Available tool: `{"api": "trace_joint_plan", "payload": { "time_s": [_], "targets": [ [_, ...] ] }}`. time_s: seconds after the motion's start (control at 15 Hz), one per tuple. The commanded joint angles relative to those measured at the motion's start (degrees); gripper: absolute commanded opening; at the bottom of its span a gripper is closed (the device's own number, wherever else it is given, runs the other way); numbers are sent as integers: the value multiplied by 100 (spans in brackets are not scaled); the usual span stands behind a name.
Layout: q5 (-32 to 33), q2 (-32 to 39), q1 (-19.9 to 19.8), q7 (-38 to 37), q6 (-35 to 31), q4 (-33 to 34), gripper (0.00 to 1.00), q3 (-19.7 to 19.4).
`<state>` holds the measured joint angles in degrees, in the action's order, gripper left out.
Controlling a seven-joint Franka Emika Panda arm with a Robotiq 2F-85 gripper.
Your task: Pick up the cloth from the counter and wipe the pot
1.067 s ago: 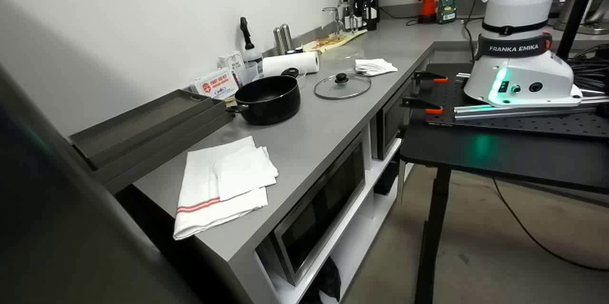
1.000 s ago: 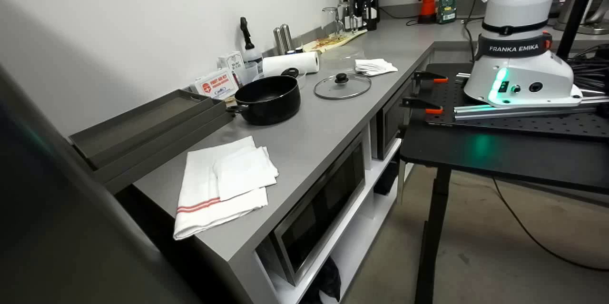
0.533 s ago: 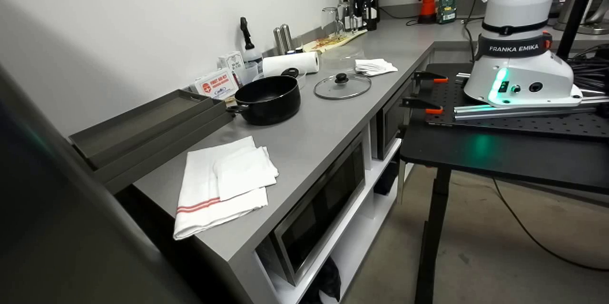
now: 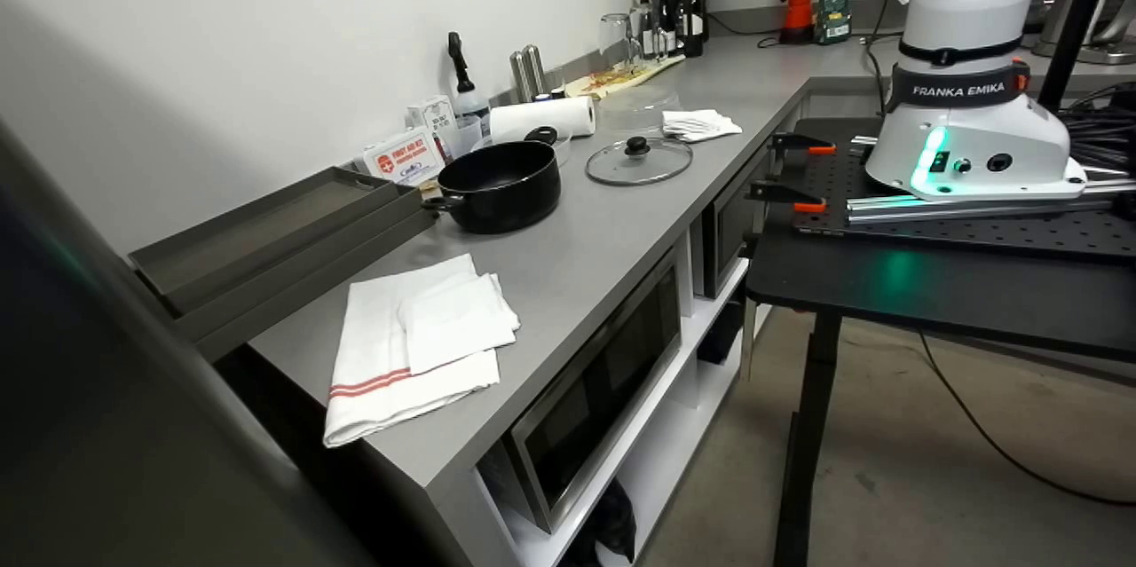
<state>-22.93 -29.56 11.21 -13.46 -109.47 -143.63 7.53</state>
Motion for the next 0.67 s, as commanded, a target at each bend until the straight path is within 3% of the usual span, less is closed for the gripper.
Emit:
{"api": "trace_joint_plan", "payload": {
  "time_s": [0.0, 0.6],
  "targets": [
    [-34, -4, -88, 32, 26, 10, 100, 74],
    [53, 1437, -28, -95, -660, 450, 100, 416]
  ]
}}
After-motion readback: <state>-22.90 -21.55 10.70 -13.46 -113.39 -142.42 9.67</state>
